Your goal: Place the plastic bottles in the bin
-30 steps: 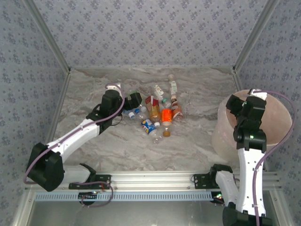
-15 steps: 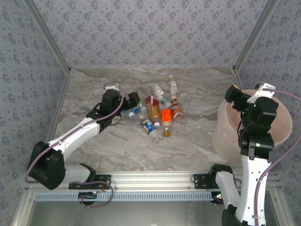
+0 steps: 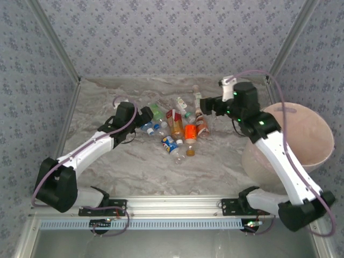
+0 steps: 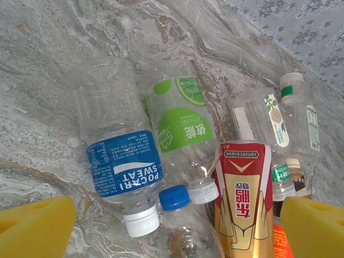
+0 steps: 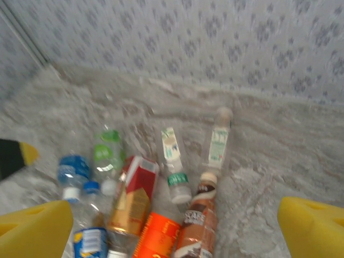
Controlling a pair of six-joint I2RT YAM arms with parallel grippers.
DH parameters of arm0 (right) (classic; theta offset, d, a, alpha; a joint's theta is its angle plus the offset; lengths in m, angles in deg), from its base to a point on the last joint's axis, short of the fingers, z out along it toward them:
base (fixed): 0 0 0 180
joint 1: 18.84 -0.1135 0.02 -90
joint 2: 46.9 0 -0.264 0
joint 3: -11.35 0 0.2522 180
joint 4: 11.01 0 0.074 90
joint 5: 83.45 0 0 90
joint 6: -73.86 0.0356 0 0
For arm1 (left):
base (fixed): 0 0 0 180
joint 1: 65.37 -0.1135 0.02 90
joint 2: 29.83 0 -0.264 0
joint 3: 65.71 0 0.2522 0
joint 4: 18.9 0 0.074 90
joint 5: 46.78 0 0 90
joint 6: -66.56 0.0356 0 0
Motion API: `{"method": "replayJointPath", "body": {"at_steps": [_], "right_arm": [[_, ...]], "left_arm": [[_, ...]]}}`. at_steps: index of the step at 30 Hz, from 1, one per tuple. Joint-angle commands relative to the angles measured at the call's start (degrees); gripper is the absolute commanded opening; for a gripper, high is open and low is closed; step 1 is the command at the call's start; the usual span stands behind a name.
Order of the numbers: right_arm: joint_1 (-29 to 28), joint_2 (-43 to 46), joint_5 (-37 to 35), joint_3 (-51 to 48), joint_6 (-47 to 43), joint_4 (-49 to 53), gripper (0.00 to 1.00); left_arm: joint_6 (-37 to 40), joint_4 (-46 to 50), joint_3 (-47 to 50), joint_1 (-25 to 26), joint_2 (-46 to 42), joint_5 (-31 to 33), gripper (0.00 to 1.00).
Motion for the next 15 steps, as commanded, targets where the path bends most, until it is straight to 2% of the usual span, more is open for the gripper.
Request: {"method": "replayJointPath", "body": {"at_steps": [1, 6, 15], "right_arm": [[-2.3, -4.8, -9.7, 1.7, -0.8, 3.7, 1.00], [-2.7, -12.3, -10.0, -0.7, 3.0, 4.3, 0.99], [-0.4, -23.7, -12.6, -3.1, 10.8, 4.3, 0.87]], "left_arm": [[-1.1, 1.9, -1.0, -0.5, -0.3, 1.0, 0.98], [-1.8, 3.4, -1.2, -0.6, -0.5, 1.7, 0.98], [-2.6, 5.0, -1.1, -0.5, -0.6, 2.2, 0.98]]}}
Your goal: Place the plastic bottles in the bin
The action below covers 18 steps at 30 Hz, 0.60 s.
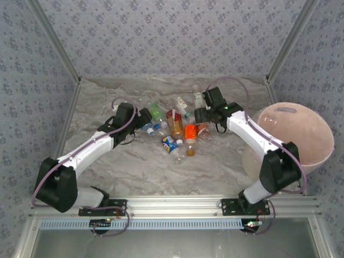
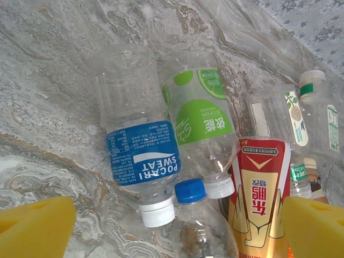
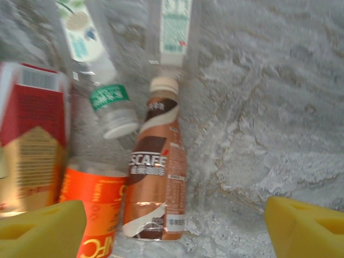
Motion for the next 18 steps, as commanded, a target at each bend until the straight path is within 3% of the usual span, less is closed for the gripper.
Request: {"method": "replayJointPath", "body": {"at_steps": [1, 8, 18], "right_arm": [[0.9, -3.3, -1.6, -0.3, 4.1, 1.5, 0.86], [2.4, -10.1, 0.9, 0.4, 5.4, -0.6, 0.77], [2.7, -16.5, 6.5, 2.3, 5.1, -2.0, 0.72]], "left_arm": [[-0.8, 1.8, -1.2, -0.3, -0.6, 1.1, 0.98], [-1.0, 2.4, -1.2, -0.4, -0.7, 1.6, 0.98], [-1.2, 2.4, -1.4, -0.3, 0.6, 1.5, 0.98]]}}
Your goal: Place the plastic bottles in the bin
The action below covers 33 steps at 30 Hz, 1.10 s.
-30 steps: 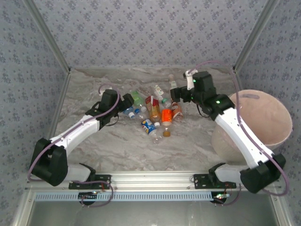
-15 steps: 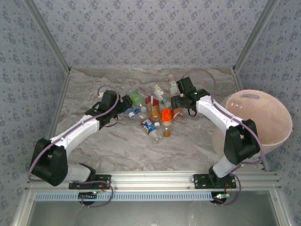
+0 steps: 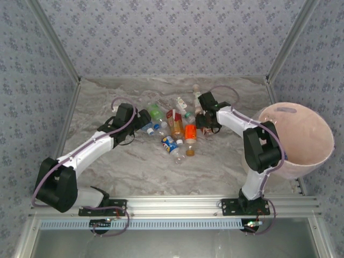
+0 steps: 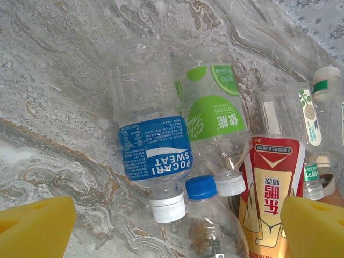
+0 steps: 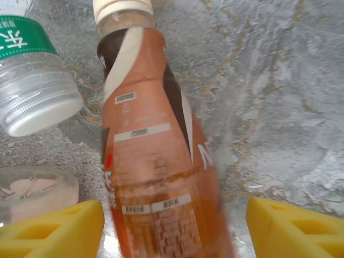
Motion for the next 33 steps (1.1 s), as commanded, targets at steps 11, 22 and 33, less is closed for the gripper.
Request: {"method": "replayJointPath", "body": {"at_steps": [11, 22, 33], "right_arm": [[0.7, -8.1, 3.0, 5.0, -1.8, -0.3, 0.73], [0.8, -1.2, -0.3, 1.7, -2.5, -1.3, 0.61], [0.4, 18.6, -2.8, -0.1, -6.7, -3.6, 0.55]], "left_arm": [[-0.5, 1.0, -1.4, -0.4, 0.7, 0.8, 0.98], [-0.7, 0.8, -1.9, -0.3, 2.6, -0.2, 0.98], [-1.6, 0.7, -2.7, -0.3, 5.3, -1.0, 0.98]]}}
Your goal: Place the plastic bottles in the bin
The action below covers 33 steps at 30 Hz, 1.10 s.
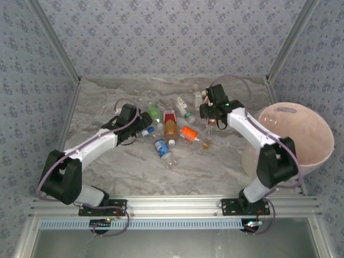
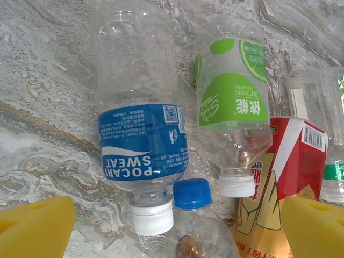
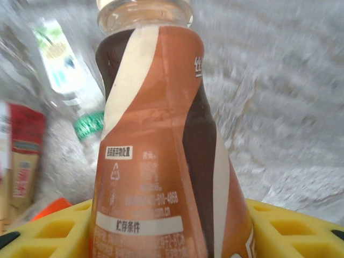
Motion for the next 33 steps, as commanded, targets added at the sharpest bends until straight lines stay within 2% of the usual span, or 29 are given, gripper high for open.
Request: {"method": "replayJointPath", "body": {"at_steps": [1, 12, 19, 25, 28, 33], "right_arm": [[-0.1, 4.9, -0.3, 0.2, -2.5, -0.2, 0.54], [0.6, 18.7, -0.2, 4.0, -7.1, 0.9, 0.51], [1.8, 26.0, -8.1, 7.2, -9.4, 5.2, 0.51], [3.5, 28.5, -17.6, 11.9, -11.2, 14.1, 0.50], [5.6, 28.7, -22.8, 15.3, -11.8, 19.7, 0.50], [15.0, 31.1, -27.2, 15.5, -11.2, 24.3, 0.49]], "left_arm": [[-0.6, 0.4, -2.2, -0.3, 0.7, -0.6, 0.98], [-1.1, 0.4, -2.4, -0.4, 1.7, -0.4, 0.98], [-1.6, 1.1, -1.9, -1.6, 1.5, 0.0, 0.98], [-1.2, 1.1, -2.0, -2.2, 1.4, 0.1, 0.98], [-1.2, 1.4, -2.0, -2.7, 1.4, 0.1, 0.98], [-1.3, 1.6, -2.3, -3.3, 1.1, 0.0, 0.98]]}}
